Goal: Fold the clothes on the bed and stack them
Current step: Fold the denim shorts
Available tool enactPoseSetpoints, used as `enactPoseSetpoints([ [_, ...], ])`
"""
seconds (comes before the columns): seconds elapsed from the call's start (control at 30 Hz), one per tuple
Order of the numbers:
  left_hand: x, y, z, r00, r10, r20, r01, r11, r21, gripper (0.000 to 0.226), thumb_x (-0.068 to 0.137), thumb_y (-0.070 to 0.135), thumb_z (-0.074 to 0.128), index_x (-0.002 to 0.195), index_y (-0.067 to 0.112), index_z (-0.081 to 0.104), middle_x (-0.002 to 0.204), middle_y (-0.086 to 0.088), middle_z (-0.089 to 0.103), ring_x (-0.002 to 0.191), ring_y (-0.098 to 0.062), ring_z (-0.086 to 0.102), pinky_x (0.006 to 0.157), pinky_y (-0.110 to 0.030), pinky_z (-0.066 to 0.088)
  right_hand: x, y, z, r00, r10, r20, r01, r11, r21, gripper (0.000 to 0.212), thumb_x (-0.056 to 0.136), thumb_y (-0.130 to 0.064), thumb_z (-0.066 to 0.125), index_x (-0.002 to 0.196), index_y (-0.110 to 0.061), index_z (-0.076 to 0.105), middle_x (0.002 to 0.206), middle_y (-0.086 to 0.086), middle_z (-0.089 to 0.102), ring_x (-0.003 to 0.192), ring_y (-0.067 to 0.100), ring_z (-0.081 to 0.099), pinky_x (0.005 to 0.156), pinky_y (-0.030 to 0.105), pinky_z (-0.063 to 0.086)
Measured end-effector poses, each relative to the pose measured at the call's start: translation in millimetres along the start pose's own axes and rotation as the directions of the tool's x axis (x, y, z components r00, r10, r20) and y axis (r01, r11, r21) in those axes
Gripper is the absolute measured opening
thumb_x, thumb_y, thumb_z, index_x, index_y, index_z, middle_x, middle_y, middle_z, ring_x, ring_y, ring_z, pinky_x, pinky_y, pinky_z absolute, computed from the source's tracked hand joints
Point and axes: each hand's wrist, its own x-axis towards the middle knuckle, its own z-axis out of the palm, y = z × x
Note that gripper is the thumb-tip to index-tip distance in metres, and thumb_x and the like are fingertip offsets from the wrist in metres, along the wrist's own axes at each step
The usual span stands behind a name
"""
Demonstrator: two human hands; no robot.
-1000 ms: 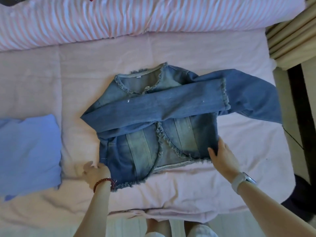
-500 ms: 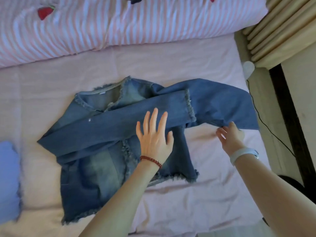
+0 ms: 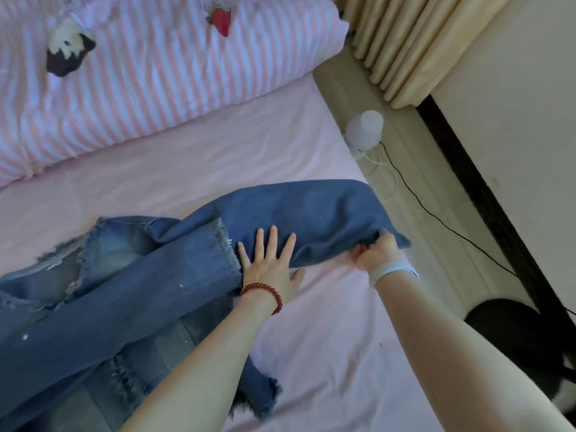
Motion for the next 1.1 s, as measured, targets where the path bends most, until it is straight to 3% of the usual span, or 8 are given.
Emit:
enactPoseSetpoints([
  [0.13, 2, 9, -8, 0.999, -0.035, 0.037, 0.037, 0.997, -0.06, 0.065, 0.093, 0.059, 0.022, 0.146, 0.038, -0.011, 0.156, 0.0, -0.019, 0.142, -0.027, -0.021, 0.11, -0.059, -0.011, -14, -38, 9, 0.991, -0.129, -0.018, 0.13, 0.989, 0.067, 0.01, 0.093, -0.014, 0.045, 0.097, -0.021, 0.049, 0.106, 0.004, 0.057, 0.089, 0.019, 0.057, 0.08, 0.03, 0.048],
  [0.23, 1, 24, -26, 0.999, 0.021, 0.039, -0.016, 0.992, -0.122, 0.063, 0.093, 0.06, 0.017, 0.145, 0.041, -0.013, 0.156, 0.004, -0.018, 0.142, -0.023, -0.022, 0.111, -0.056, -0.012, -32, -69, 13, 0.913, -0.407, -0.017, 0.403, 0.91, -0.098, 0.044, 0.095, -0.014, 0.043, 0.138, -0.026, 0.04, 0.118, -0.001, 0.055, 0.101, 0.019, 0.055, 0.09, 0.032, 0.047],
  [0.37, -1, 46, -57, 0.993, 0.115, 0.004, -0.097, 0.858, -0.504, 0.055, 0.098, 0.05, 0.022, 0.146, 0.04, -0.002, 0.157, 0.008, -0.009, 0.144, -0.014, -0.013, 0.117, -0.043, -0.004, -64, -101, 16, 0.626, -0.747, 0.226, 0.773, 0.554, -0.308, 0.039, 0.1, -0.019, 0.035, 0.138, -0.022, 0.044, 0.107, -0.008, 0.059, 0.096, 0.005, 0.054, 0.084, 0.019, 0.043],
  [0.53, -23, 28, -99, 0.981, -0.149, -0.123, -0.099, 0.16, -0.982, 0.043, 0.1, 0.034, 0.033, 0.142, 0.023, 0.034, 0.149, 0.004, 0.031, 0.135, -0.013, 0.033, 0.11, -0.029, 0.028, -110, -74, 30, 0.361, -0.752, 0.551, 0.928, 0.23, -0.294, 0.035, 0.1, -0.015, 0.039, 0.132, -0.016, 0.051, 0.103, -0.009, 0.047, 0.091, -0.008, 0.048, 0.088, 0.008, 0.037],
  [0.67, -56, -35, -128, 0.98, -0.189, 0.058, -0.031, -0.441, -0.897, 0.053, 0.094, 0.055, 0.029, 0.122, 0.016, 0.051, 0.132, -0.01, 0.053, 0.116, -0.029, 0.054, 0.094, -0.046, 0.044, -140, -5, 38, 0.024, -0.592, 0.806, 0.991, -0.091, -0.097, 0.035, 0.096, -0.015, 0.042, 0.129, -0.01, 0.055, 0.117, 0.0, 0.053, 0.108, 0.002, 0.049, 0.095, 0.007, 0.033],
  [0.77, -93, -98, -134, 0.97, -0.233, 0.063, -0.112, -0.665, -0.738, 0.073, 0.076, 0.07, 0.041, 0.121, 0.014, 0.054, 0.12, -0.016, 0.062, 0.111, -0.037, 0.057, 0.094, -0.057, 0.043, -159, 59, 34, -0.127, -0.368, 0.921, 0.961, -0.275, 0.023, 0.037, 0.098, -0.03, 0.037, 0.126, -0.02, 0.058, 0.121, 0.004, 0.06, 0.108, 0.019, 0.056, 0.09, 0.027, 0.046],
  [0.87, -134, -150, -123, 0.948, -0.305, 0.096, -0.123, -0.625, -0.771, 0.061, 0.065, 0.061, 0.052, 0.095, 0.012, 0.072, 0.099, -0.012, 0.071, 0.089, -0.027, 0.069, 0.078, -0.044, 0.056, -174, 120, 26, -0.265, -0.129, 0.955, 0.896, -0.399, 0.195, 0.041, 0.101, -0.034, 0.028, 0.121, -0.024, 0.061, 0.116, 0.006, 0.063, 0.102, 0.02, 0.056, 0.078, 0.031, 0.051],
  [1.1, -188, -233, -62, 0.687, -0.726, 0.005, -0.042, -0.046, -0.998, 0.016, 0.092, 0.014, 0.057, 0.076, 0.012, 0.054, 0.087, -0.006, 0.056, 0.079, -0.019, 0.052, 0.065, -0.026, 0.042, -212, 218, 19, -0.404, -0.05, 0.913, 0.748, -0.593, 0.298, 0.032, 0.087, -0.015, 0.051, 0.116, -0.021, 0.063, 0.11, 0.006, 0.067, 0.1, 0.022, 0.058, 0.085, 0.038, 0.048],
])
